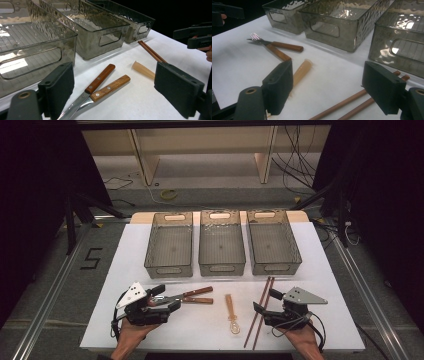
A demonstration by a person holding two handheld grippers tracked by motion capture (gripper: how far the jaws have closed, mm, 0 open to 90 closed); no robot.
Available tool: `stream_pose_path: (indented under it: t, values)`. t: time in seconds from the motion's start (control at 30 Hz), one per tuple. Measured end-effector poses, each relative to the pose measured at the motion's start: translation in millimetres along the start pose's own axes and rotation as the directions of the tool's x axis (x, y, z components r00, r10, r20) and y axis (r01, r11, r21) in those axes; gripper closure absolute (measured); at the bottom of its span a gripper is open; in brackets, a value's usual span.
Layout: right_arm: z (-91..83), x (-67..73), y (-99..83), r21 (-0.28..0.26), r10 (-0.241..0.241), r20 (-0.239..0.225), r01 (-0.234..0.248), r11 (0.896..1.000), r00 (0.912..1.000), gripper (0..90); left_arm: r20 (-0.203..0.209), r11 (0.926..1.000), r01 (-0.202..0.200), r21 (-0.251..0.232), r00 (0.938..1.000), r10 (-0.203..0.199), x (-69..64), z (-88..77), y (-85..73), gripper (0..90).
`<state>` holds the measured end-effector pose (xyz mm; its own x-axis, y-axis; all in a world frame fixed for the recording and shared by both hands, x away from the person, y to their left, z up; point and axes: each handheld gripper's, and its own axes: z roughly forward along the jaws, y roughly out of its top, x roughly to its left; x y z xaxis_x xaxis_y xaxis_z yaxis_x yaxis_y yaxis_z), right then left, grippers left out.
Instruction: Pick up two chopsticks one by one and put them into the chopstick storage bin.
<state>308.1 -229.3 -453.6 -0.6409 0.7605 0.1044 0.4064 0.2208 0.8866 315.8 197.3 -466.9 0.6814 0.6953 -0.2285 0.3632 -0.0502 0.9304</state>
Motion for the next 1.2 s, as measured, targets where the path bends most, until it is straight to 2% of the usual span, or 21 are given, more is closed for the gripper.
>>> stream_pose_path:
  t: [0.27,0.37,0.43,0.67,0.8,0.83,0.87,0.97,1.1,1.13,1.2]
  values:
    - [0.5,-0.4,4.2,0.029,-0.008,0.036,0.007,1.000,0.9993,26.6,-0.001,1.0000,-0.001,0.003,1.0000,0.001,0.1,0.3,0.0,15.7]
    - [2.1,-1.5,9.4,0.076,-0.017,0.085,0.010,0.997,0.9962,27.8,-0.003,1.0000,0.001,0.002,1.0000,-0.001,0.3,0.5,-0.1,15.7]
    - [2.8,-2.9,12.5,0.097,-0.022,0.099,0.012,0.995,0.9948,28.9,-0.004,1.0000,0.001,0.003,1.0000,-0.001,0.4,0.5,-0.1,15.7]
    - [7.0,-12.5,28.7,0.209,-0.010,0.152,-0.023,0.978,0.9883,31.1,-0.005,1.0000,0.001,0.004,1.0000,-0.001,0.8,0.3,0.0,15.7]
    - [15.4,-18.6,36.1,0.299,-0.024,0.169,-0.028,0.954,0.9853,32.0,-0.006,1.0000,0.002,0.000,1.0000,-0.002,0.7,-0.1,0.2,15.7]
    - [18.7,-20.1,37.1,0.327,-0.044,0.174,-0.016,0.945,0.9838,32.5,-0.005,1.0000,0.002,-0.001,1.0000,-0.002,0.7,-0.3,0.4,15.7]
    - [22.3,-21.4,38.0,0.363,-0.065,0.177,-0.004,0.932,0.9821,32.5,-0.005,1.0000,0.001,-0.002,1.0000,-0.001,0.8,-0.6,0.6,15.7]
    - [31.7,-26.9,39.2,0.427,-0.067,0.168,-0.012,0.904,0.9835,33.2,-0.007,1.0000,0.008,-0.004,0.9999,-0.008,1.8,-1.0,0.7,15.7]
    - [38.7,-32.4,38.9,0.464,-0.064,0.175,-0.025,0.885,0.9825,34.6,-0.008,1.0000,0.005,-0.006,1.0000,-0.005,1.3,-0.4,0.6,15.7]
    - [38.7,-32.4,38.9,0.464,-0.064,0.175,-0.025,0.885,0.9825,34.6,-0.008,1.0000,0.005,-0.006,1.0000,-0.005,1.3,-0.4,0.6,15.7]
    - [41.8,-35.9,38.3,0.487,-0.059,0.172,-0.033,0.873,0.9833,35.9,-0.008,1.0000,0.002,-0.003,1.0000,-0.002,1.7,-0.1,0.4,15.7]
